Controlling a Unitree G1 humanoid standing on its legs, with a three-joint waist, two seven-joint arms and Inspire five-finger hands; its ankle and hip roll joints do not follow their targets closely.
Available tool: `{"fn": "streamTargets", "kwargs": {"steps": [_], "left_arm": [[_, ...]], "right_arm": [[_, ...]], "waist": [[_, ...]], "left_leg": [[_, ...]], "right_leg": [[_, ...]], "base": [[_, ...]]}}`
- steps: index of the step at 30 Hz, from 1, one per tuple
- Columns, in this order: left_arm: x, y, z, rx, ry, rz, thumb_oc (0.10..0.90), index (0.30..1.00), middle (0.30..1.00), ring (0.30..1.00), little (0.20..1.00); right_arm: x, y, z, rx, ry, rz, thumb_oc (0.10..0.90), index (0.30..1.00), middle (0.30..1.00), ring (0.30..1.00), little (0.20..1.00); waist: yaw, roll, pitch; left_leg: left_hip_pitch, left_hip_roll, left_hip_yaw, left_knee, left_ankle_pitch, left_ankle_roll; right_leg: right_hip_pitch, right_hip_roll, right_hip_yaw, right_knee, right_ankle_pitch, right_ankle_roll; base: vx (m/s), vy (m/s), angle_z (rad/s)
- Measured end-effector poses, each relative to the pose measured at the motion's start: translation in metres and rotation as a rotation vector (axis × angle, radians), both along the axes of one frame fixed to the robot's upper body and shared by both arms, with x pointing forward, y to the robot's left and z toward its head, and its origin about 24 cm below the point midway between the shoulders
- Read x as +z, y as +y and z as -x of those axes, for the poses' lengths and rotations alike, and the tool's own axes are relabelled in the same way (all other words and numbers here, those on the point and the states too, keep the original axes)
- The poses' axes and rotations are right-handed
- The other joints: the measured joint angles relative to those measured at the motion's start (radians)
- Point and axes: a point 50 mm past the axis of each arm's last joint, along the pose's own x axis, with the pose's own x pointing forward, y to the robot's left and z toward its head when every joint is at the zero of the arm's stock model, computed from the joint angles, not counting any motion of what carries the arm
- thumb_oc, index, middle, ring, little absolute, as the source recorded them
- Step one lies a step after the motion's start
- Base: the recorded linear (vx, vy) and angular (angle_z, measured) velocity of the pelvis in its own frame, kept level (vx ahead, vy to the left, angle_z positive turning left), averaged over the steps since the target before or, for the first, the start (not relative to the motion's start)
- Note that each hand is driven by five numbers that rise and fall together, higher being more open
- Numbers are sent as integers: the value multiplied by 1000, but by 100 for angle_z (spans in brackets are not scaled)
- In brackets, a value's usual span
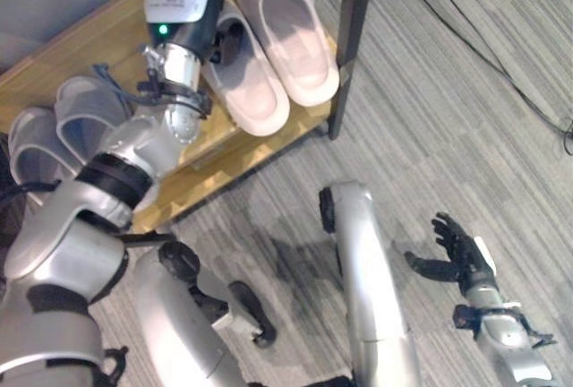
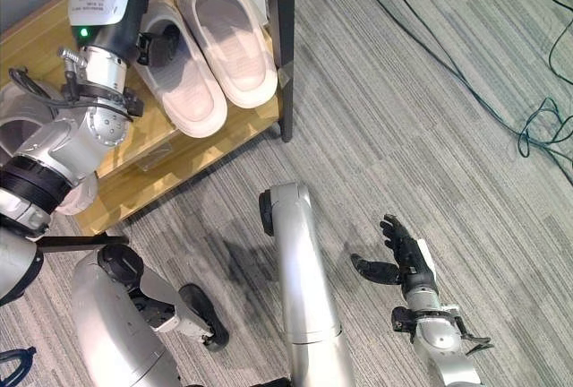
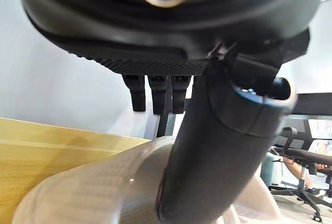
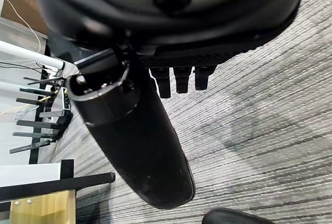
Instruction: Arrange the slippers neatly on the shoe rack.
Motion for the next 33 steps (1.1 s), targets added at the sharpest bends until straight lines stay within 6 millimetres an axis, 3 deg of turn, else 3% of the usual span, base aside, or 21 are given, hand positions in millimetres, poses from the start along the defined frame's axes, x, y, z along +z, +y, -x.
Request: {"fn": "streamTargets", "kwargs": {"steps": [17,24,29,33], "left_arm": [[-16,-16,24,-161,-46,102,800,900,900,900,900],[-22,-20,52,-276,-117,178,800,900,900,900,900],[-37,-17,84,-407,-126,309,800,900,900,900,900],[-56,-23,94,-551,-45,543,800,900,900,900,900]], "right_arm": [[-5,9,1,30,13,27,800,900,900,900,900],[-11,15,4,46,32,43,800,900,900,900,900],[-16,23,5,33,43,11,800,900,900,900,900],[-14,28,-2,19,30,-4,800,900,900,900,900]], "waist": [[21,0,0],[43,2,0],[46,3,0],[89,4,0]], "left_leg": [[1,-21,-1,9,0,0],[3,-25,-3,12,-2,-6],[7,-39,0,17,-2,-6],[17,-44,13,-6,-5,-5]], "right_leg": [[9,-20,7,22,-19,-6],[12,-24,6,28,-25,-12],[22,-35,15,37,-36,-5],[30,-46,23,29,-52,-11]], "base": [[2,-1,3],[4,-1,1],[31,-25,7],[3,-31,8]]}}
